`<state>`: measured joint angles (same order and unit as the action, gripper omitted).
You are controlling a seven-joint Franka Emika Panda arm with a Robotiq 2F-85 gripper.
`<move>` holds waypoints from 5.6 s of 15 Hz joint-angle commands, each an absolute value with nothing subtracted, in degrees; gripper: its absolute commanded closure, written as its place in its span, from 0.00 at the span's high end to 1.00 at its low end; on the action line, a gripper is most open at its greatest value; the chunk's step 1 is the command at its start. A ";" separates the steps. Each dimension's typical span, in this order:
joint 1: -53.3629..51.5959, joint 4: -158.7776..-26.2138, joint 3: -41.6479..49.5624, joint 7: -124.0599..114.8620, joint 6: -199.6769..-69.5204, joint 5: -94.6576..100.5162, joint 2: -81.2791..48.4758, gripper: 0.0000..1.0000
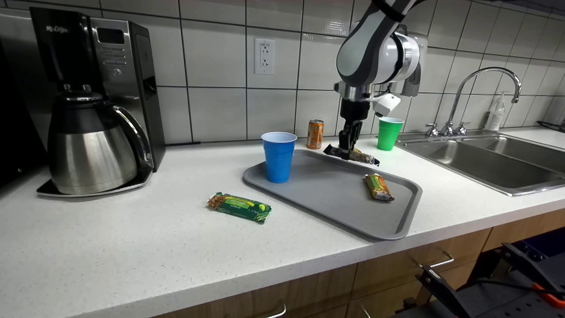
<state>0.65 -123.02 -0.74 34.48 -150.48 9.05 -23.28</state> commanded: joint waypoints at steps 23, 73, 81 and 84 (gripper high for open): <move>4.51 -118.77 6.89 12.05 -140.35 9.77 -23.08 0.10; 4.69 -118.84 3.01 5.97 -133.55 -0.43 -20.35 1.00; 1.19 -123.50 2.13 1.21 -132.73 0.15 -17.47 1.00; -0.57 -125.46 2.32 -2.70 -133.51 0.68 -16.33 1.00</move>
<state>0.47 -122.26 2.65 1.73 -134.08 -0.02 -19.73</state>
